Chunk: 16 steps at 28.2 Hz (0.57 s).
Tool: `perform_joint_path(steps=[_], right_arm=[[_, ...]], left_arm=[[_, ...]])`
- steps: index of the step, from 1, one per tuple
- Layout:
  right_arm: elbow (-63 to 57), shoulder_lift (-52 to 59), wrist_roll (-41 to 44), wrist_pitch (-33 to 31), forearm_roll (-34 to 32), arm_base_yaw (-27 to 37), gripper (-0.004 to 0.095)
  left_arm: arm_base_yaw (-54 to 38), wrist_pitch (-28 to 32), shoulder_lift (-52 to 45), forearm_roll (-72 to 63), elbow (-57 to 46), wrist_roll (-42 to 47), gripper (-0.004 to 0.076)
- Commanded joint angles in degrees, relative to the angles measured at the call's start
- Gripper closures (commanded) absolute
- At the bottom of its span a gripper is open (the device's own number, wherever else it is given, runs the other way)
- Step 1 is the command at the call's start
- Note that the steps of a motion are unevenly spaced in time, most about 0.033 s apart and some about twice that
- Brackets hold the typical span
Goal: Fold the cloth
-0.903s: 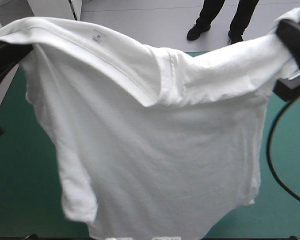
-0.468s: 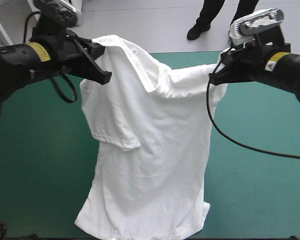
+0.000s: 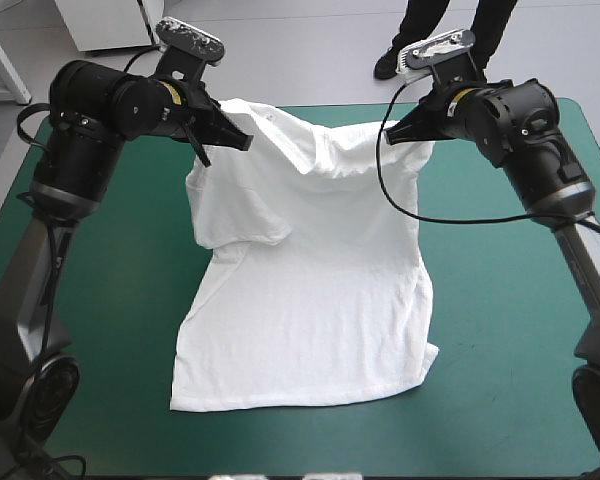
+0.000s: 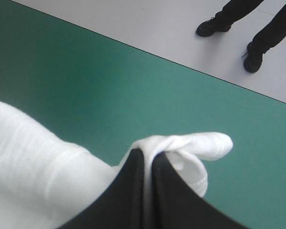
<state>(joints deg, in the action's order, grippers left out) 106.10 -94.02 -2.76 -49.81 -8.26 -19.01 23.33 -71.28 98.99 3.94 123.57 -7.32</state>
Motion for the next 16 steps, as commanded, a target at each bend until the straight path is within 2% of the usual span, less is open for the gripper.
perform_joint_path(steps=[1, 8, 16], right_arm=[[1.6, -0.6, 0.2, 7.0, -0.8, 2.6, 0.0921], [1.6, -8.0, -0.8, 9.9, 1.7, 5.0, 0.0921], [1.6, -16.9, -0.9, 12.6, 2.4, 5.0, 0.0921]], left_arm=[[-3.5, 5.8, 0.3, -3.5, 1.4, 0.5, 0.0733], [-8.2, 10.8, 7.9, -7.8, 1.4, 0.4, 0.0734], [-8.7, 15.2, 18.1, -10.4, 1.4, 0.3, 0.0734]])
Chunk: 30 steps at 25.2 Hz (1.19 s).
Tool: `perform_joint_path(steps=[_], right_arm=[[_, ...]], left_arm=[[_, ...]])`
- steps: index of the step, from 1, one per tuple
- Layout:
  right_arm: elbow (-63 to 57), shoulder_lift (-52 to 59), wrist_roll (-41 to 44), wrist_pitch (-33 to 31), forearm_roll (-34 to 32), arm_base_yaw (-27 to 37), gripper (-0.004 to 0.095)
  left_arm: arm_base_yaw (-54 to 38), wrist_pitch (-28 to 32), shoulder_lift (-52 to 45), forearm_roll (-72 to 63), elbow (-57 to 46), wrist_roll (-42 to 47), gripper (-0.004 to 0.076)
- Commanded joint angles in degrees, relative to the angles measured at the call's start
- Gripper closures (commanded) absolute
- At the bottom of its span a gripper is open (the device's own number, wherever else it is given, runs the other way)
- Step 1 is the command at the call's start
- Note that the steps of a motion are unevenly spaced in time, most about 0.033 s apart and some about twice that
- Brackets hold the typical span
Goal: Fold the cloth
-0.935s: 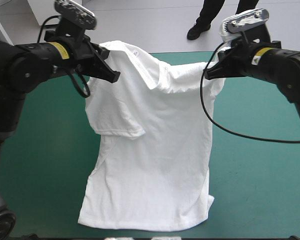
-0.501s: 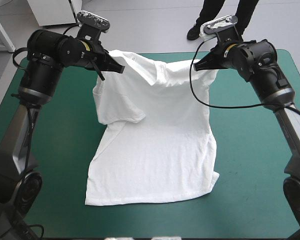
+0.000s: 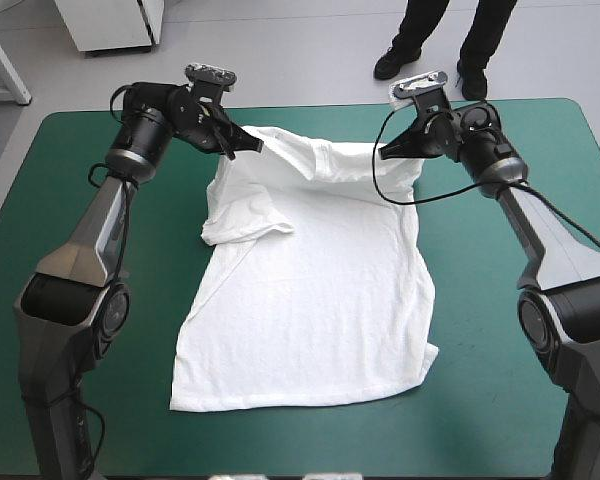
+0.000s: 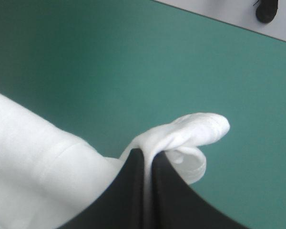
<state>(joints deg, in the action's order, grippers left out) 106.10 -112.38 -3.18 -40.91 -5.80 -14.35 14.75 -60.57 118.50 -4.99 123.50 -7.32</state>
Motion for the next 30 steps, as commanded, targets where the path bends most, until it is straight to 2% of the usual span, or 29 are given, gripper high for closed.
perform_joint_path(steps=[1, 4, 6, 8, 10, 13, 14, 15, 22, 26, 30], right_arm=[[1.6, 0.1, -0.7, 3.7, 1.0, 0.4, 0.0919], [1.6, -2.9, -5.0, 3.8, 5.8, 0.4, 0.0915], [1.6, -4.1, -7.8, 3.8, 9.4, 0.4, 0.0852], [1.7, -4.5, -9.4, 3.9, 10.9, 0.6, 0.0752], [1.7, -4.5, -10.9, 4.2, 12.5, 1.4, 0.0616], [3.5, -4.1, -10.9, 1.6, 14.6, 3.5, 0.0336], [4.8, -3.7, -10.9, -0.1, 15.5, 4.4, 0.0277], [5.8, -2.8, -10.9, -1.6, 16.3, 5.3, 0.025], [4.9, 7.1, -12.3, -11.1, 17.9, 9.3, 0.025], [-0.2, 13.9, -12.7, -13.3, 19.0, 9.4, 0.025], [-7.2, 21.7, -13.3, -13.7, 18.9, 8.2, 0.025]], left_arm=[[-0.1, 5.5, 0.1, -1.7, 1.5, 0.5, 0.0734], [-0.1, 5.9, 3.3, -3.4, 1.5, 0.5, 0.0733], [-0.1, 5.4, 4.6, -4.0, 1.5, 0.3, 0.0722], [-0.1, 5.2, 5.0, -4.9, 1.5, -1.0, 0.0677], [-0.1, 5.2, 5.1, -6.4, 1.5, -3.4, 0.0585], [-0.4, 3.7, 5.1, -6.5, 1.5, -4.4, 0.0327], [-0.7, 0.9, 4.9, -7.3, 1.5, -4.2, 0.0245], [-1.1, -1.5, 4.7, -7.7, 1.5, -4.2, 0.0204], [-3.0, -12.6, -5.0, -7.3, 1.5, -2.4, 0.0193], [-2.3, -13.3, -13.4, -7.5, -0.5, -2.0, 0.0193], [-1.7, -13.3, -24.1, -6.3, -10.4, -2.0, 0.0193]])
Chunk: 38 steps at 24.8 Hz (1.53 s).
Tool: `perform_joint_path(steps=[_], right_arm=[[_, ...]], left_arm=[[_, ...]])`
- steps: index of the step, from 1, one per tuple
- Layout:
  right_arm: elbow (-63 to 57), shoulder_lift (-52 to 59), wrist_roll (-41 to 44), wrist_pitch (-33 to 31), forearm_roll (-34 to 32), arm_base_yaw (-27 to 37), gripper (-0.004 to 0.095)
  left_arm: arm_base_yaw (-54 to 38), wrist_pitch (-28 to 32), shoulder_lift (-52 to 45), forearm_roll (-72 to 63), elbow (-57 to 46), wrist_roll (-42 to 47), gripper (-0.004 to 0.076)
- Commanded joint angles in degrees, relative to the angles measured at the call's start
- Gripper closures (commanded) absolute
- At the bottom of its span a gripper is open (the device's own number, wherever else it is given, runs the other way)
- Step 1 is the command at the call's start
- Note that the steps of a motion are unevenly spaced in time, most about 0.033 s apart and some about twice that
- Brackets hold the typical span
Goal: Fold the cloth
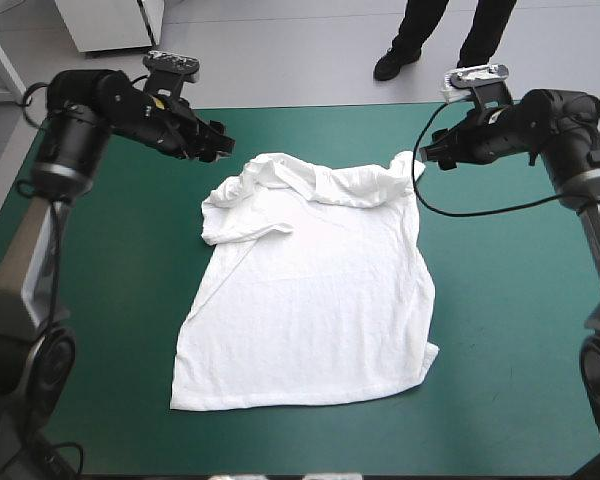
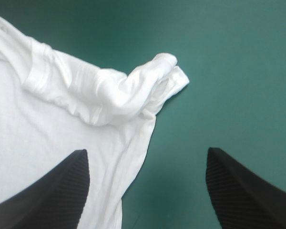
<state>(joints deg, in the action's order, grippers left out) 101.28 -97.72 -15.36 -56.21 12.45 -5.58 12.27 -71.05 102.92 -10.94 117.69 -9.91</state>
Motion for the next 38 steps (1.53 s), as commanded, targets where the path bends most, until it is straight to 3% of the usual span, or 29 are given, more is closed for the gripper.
perform_joint_path(steps=[1, 8, 14, 18, 21, 28, 38], right_arm=[[-3.9, 8.6, -1.1, 1.5, 0.5, -1.1, 0.025], [-13.9, 19.6, -0.4, -1.1, -0.3, -6.2, 0.025], [-15.9, 23.2, -0.2, -4.8, -1.0, -11.3, 0.025], [-15.9, 23.2, 2.4, -7.0, -6.2, -13.9, 0.025], [-15.9, 23.2, 4.9, -8.4, -10.0, -14.2, 0.025], [-15.9, 23.2, 5.4, -9.4, -10.8, -14.2, 0.025], [-25.2, 24.0, 9.9, -12.9, -17.5, -14.2, 0.025]], left_arm=[[1.0, -2.8, -11.8, 0.0, -8.4, 0.6, 0.0193], [4.1, -2.8, -35.0, 2.7, -35.3, 2.1, 0.0193], [4.2, -2.8, -48.7, 2.6, -59.6, 4.4, 0.0193], [4.2, -2.0, -46.8, 2.8, -69.6, 2.2, 0.0193], [5.9, 2.8, -43.6, 3.6, -73.0, 1.6, 0.0194], [10.8, 12.1, -35.3, 6.2, -76.1, 4.7, 0.0197], [11.1, 18.0, -26.7, 4.4, -79.6, 4.7, 0.0197]])
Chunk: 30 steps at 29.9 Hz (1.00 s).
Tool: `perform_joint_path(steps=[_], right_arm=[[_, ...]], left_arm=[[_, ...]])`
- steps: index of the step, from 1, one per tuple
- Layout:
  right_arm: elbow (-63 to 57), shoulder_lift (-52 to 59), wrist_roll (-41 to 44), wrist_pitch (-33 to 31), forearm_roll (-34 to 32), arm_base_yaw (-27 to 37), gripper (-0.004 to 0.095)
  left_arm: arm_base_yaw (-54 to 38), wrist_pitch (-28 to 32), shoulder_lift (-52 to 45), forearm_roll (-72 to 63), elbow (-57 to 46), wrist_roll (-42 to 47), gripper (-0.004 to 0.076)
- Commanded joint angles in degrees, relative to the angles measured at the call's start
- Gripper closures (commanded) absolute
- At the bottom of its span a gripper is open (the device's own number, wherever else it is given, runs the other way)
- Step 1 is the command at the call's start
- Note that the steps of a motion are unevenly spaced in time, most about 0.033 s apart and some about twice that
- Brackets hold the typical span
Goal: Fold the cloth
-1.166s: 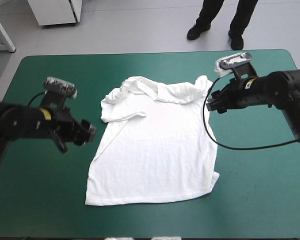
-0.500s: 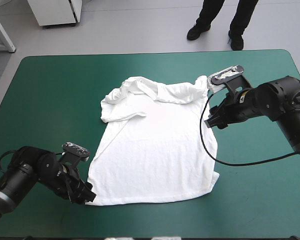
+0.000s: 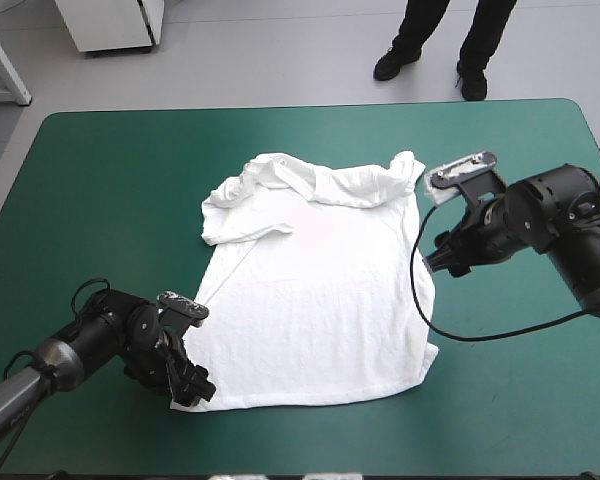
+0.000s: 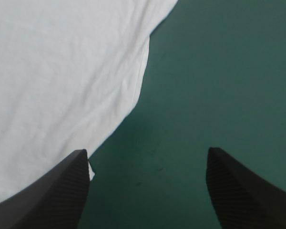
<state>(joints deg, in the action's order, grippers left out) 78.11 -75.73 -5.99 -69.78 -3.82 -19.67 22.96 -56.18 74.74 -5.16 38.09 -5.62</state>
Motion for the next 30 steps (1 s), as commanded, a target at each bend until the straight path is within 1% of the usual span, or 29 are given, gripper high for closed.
perform_joint_path(steps=[1, 3, 7, 10, 12, 15, 17, 20, 23, 28, 30], right_arm=[[-4.3, 2.1, 0.5, 0.8, -1.2, -0.1, 0.025], [-7.3, 2.1, 0.3, 1.2, 0.4, -0.1, 0.025], [-13.9, 2.1, -0.3, 2.3, 4.2, -0.1, 0.025], [-17.1, 2.1, -0.4, 2.6, 6.0, -0.1, 0.0255], [-18.4, 2.1, -1.5, 2.8, 8.5, -0.1, 0.028], [-19.0, 2.0, -3.0, 2.9, 11.6, -0.1, 0.0316], [-19.0, 2.0, -3.3, 3.5, 12.1, -1.0, 0.032], [-19.0, 1.4, -3.0, 4.0, 10.9, -3.8, 0.032], [-19.0, -0.5, -1.8, 4.2, 8.9, -5.9, 0.0317], [-19.0, -4.7, -1.2, 4.2, 8.6, -6.3, 0.0307], [-19.0, -6.0, -1.8, 5.1, 8.8, -6.3, 0.0307]], left_arm=[[0.4, 3.6, 1.8, -2.1, 0.0, 0.4, 0.02], [0.4, 4.2, 2.3, -3.1, 0.0, 0.0, 0.0237], [0.4, 5.1, 3.6, -4.6, 0.0, -1.7, 0.0409], [0.4, 5.6, 4.4, -4.7, 0.0, -1.8, 0.0521], [0.4, 6.3, 5.1, -4.7, 0.0, -1.8, 0.0586], [0.4, 7.0, 6.5, -4.7, 0.0, -1.8, 0.0661], [0.4, 7.2, 7.6, -4.7, 0.0, -1.8, 0.0703], [0.4, 7.5, 9.1, -5.8, 0.0, -2.9, 0.0734], [0.4, 8.1, 9.7, -8.4, 0.0, -4.6, 0.0734], [0.4, 8.1, 9.7, -8.9, 0.0, -5.1, 0.0734], [0.4, 8.1, 9.7, -9.0, 0.0, -5.1, 0.0734]])
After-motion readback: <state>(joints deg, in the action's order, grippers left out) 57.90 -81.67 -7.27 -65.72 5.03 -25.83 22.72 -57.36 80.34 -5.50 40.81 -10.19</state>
